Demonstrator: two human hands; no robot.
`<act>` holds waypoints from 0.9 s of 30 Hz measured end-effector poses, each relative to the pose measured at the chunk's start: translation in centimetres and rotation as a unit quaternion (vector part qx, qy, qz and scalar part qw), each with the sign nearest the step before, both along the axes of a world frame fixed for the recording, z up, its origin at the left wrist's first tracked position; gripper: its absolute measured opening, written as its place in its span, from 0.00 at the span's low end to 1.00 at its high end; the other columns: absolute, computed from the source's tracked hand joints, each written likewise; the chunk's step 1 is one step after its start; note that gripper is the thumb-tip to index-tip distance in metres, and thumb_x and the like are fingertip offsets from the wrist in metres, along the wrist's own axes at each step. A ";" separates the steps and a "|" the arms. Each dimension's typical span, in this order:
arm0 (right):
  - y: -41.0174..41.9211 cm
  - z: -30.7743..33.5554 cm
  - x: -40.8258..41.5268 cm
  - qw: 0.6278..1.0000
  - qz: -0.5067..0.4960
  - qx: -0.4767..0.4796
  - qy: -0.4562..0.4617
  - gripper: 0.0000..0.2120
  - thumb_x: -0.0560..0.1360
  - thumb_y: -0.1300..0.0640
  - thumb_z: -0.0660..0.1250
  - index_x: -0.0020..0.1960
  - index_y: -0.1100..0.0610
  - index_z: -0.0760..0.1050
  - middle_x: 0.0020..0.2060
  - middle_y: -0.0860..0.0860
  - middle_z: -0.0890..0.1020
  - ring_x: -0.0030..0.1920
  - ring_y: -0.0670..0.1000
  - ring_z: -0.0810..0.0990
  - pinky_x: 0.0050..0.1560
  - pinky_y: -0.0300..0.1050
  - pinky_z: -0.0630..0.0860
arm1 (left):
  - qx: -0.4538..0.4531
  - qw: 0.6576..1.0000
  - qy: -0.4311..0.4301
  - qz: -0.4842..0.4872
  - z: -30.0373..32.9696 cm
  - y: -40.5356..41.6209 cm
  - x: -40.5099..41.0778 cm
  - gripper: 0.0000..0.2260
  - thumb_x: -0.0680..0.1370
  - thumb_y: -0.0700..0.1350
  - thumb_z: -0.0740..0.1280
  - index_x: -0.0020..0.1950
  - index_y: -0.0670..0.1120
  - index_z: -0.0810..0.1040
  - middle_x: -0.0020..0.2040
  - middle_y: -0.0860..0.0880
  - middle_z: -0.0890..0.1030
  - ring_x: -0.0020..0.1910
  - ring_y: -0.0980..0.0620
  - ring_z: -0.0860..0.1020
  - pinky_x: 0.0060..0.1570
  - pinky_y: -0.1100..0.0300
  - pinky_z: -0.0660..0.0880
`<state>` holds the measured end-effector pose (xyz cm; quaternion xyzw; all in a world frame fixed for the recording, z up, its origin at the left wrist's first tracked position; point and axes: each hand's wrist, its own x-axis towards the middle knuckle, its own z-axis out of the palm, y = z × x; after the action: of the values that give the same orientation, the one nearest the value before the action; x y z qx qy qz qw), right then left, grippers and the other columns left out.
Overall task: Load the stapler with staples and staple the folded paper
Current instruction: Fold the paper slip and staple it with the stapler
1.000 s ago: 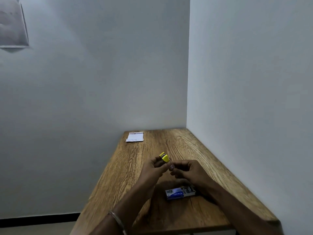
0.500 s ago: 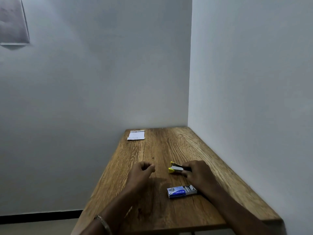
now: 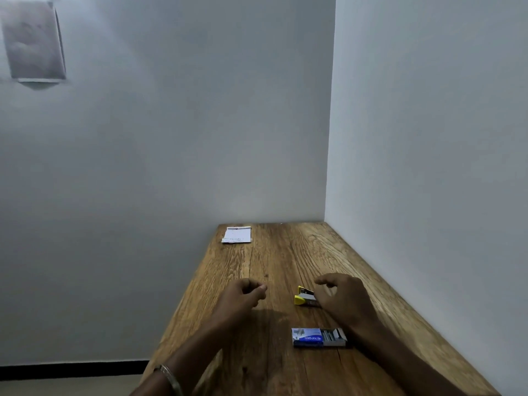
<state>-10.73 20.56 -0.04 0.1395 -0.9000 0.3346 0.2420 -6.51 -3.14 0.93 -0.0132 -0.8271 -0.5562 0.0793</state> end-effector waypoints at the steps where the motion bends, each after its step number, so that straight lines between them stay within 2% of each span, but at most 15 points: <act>1: -0.4 0.4 -0.2 1.000 0.019 0.008 -0.001 0.13 0.74 0.55 0.72 0.58 0.54 0.84 0.55 0.49 0.86 0.54 0.43 0.81 0.50 0.26 0.70 | -0.015 1.000 0.017 0.012 0.2 -0.5 -0.5 0.03 0.80 0.46 0.67 0.49 0.52 0.80 0.48 0.52 0.84 0.48 0.57 0.80 0.44 0.63 0.75; 3: -1.6 1.1 -0.8 0.997 0.058 0.043 -0.010 0.16 0.75 0.53 0.71 0.61 0.52 0.82 0.58 0.47 0.85 0.60 0.44 0.80 0.62 0.39 0.74 | -0.065 0.994 0.071 0.051 0.6 -1.6 -1.5 0.04 0.79 0.45 0.67 0.51 0.51 0.81 0.50 0.52 0.84 0.48 0.58 0.80 0.45 0.64 0.75; 5: -2.9 1.9 -1.8 0.992 0.088 0.090 -0.026 0.19 0.76 0.51 0.69 0.67 0.51 0.78 0.63 0.47 0.82 0.65 0.46 0.78 0.70 0.51 0.71 | -0.168 0.973 0.138 0.077 1.0 -2.9 -2.8 0.07 0.79 0.46 0.68 0.56 0.50 0.82 0.52 0.54 0.84 0.49 0.59 0.80 0.46 0.68 0.75; 7: -4.5 2.7 -3.4 0.983 0.108 0.139 -0.041 0.23 0.77 0.48 0.66 0.72 0.49 0.72 0.68 0.48 0.78 0.69 0.49 0.74 0.73 0.55 0.66 | -0.280 0.940 0.178 0.075 1.6 -4.5 -4.6 0.11 0.79 0.48 0.68 0.60 0.51 0.81 0.56 0.54 0.83 0.52 0.59 0.79 0.47 0.68 0.73; 10: -7.2 3.6 -6.5 0.968 0.114 0.221 -0.046 0.28 0.78 0.46 0.64 0.76 0.49 0.65 0.73 0.49 0.72 0.74 0.52 0.68 0.75 0.60 0.60 | -0.396 0.896 0.189 0.063 2.5 -6.6 -7.6 0.14 0.79 0.52 0.66 0.64 0.53 0.78 0.64 0.53 0.80 0.58 0.54 0.79 0.53 0.60 0.77; 12: -9.0 3.9 -8.7 0.957 0.114 0.261 -0.042 0.30 0.78 0.45 0.64 0.77 0.49 0.62 0.75 0.50 0.70 0.76 0.53 0.65 0.75 0.60 0.58 | -0.447 0.873 0.185 0.066 2.7 -7.8 -9.7 0.15 0.80 0.53 0.65 0.66 0.53 0.76 0.67 0.52 0.78 0.58 0.52 0.79 0.55 0.57 0.77; 15: -11.4 4.0 -12.1 0.947 0.128 0.291 -0.045 0.32 0.78 0.45 0.63 0.79 0.51 0.59 0.77 0.52 0.66 0.77 0.55 0.62 0.76 0.62 0.58 | -0.487 0.856 0.160 0.071 2.9 -9.5 -13.0 0.19 0.80 0.55 0.64 0.70 0.52 0.72 0.70 0.51 0.75 0.60 0.48 0.79 0.56 0.53 0.78; 18: -13.8 3.7 -15.3 0.941 0.135 0.307 -0.046 0.33 0.79 0.46 0.63 0.79 0.55 0.57 0.78 0.55 0.63 0.79 0.57 0.59 0.77 0.58 0.58 | -0.529 0.833 0.140 0.088 2.8 -11.1 -16.0 0.21 0.80 0.56 0.63 0.71 0.51 0.71 0.70 0.49 0.76 0.60 0.44 0.80 0.55 0.51 0.77; 22: -16.3 3.3 -18.8 0.936 0.144 0.314 -0.075 0.33 0.81 0.49 0.60 0.81 0.59 0.52 0.80 0.58 0.58 0.80 0.57 0.55 0.78 0.56 0.57 | -0.543 0.826 0.114 0.099 2.4 -12.9 -19.5 0.22 0.80 0.56 0.62 0.72 0.50 0.71 0.70 0.49 0.75 0.61 0.45 0.79 0.56 0.51 0.78; 27: -18.9 1.9 -22.5 0.930 0.150 0.317 -0.112 0.32 0.84 0.47 0.54 0.81 0.60 0.48 0.81 0.59 0.53 0.81 0.57 0.52 0.79 0.53 0.53 | -0.571 0.813 0.081 0.084 0.8 -14.1 -23.5 0.23 0.80 0.55 0.61 0.73 0.47 0.68 0.71 0.47 0.74 0.64 0.44 0.77 0.60 0.51 0.74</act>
<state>-33.25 1.65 1.83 0.3041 -0.9490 0.0776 0.0301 -30.03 -17.25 1.76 -0.0317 -0.9845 0.0275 0.1703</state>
